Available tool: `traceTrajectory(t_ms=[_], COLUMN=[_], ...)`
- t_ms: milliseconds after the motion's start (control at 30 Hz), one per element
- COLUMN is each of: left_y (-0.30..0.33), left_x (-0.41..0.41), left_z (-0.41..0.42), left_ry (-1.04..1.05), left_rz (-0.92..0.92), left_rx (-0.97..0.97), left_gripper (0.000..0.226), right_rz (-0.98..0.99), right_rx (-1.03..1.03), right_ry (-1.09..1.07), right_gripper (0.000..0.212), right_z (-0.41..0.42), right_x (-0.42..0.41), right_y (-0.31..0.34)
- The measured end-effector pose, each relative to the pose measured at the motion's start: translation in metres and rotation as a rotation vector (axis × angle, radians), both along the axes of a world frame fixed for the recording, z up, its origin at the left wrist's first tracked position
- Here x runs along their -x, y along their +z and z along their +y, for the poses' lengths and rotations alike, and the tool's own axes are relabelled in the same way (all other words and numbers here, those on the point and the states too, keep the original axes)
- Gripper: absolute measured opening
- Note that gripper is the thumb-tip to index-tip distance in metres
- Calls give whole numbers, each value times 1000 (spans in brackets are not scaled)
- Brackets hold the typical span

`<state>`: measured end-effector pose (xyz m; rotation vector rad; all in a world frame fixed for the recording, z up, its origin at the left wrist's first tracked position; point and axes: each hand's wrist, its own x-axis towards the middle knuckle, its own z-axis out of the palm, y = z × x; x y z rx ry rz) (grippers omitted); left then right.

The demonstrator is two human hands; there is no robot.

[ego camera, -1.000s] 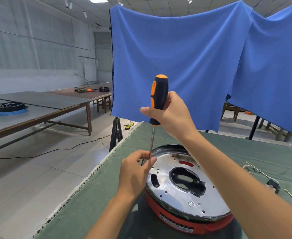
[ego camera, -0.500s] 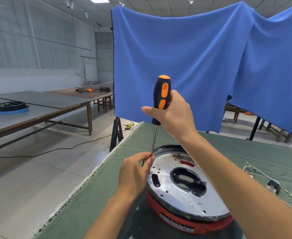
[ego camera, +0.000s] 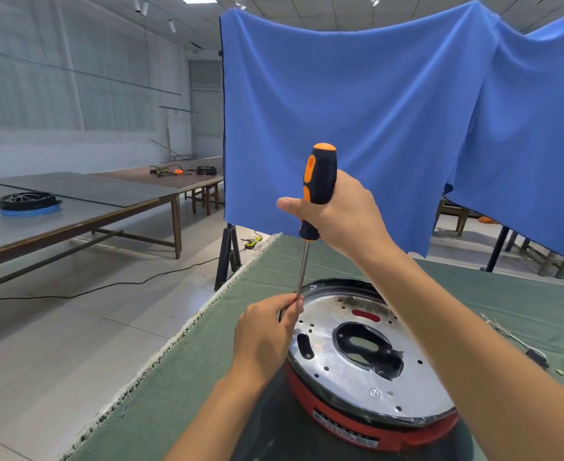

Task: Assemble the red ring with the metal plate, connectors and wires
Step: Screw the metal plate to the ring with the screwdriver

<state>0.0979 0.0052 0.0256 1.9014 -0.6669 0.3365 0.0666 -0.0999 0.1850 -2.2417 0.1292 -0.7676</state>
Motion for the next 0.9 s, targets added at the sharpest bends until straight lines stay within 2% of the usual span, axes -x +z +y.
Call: traceTrajectory(t_ms=[100,167,267,367,467,600,667,800,900], left_y=[-2,0,2,1,1,1,1,1,2], left_x=[-2,-2,0,1,2,1,1,3,3], left_z=[-1,-1,0,1,1,0,-1,-1,-1], left_ry=[10,16,17,22,6,37,37,46,46], left_rz=[73,93,17,-13,17,68,45,17,10], left_rx=[2,-11,-46,-55,-27,-30,-27,-23,-25], left_gripper=[31,30,42,33,37,25,30,19,21], right_rz=[161,161,40,-16,27,66,15,-82,-64], right_rx=[-150,-197,-107,-30,0,-100,-103,-36,-40], right_ry=[292,363,204,29,65,244,205,13,5], right_gripper=[19,7,18,32,35,28,21,33,36], right_z=[-2,-7,-10,-7,-5,-6,-9,-8,-8], right_x=[7,10,7,3,2,5,6,4,4], right_y=[4,4,-1,-5,-3,-2,-5,-8,-7])
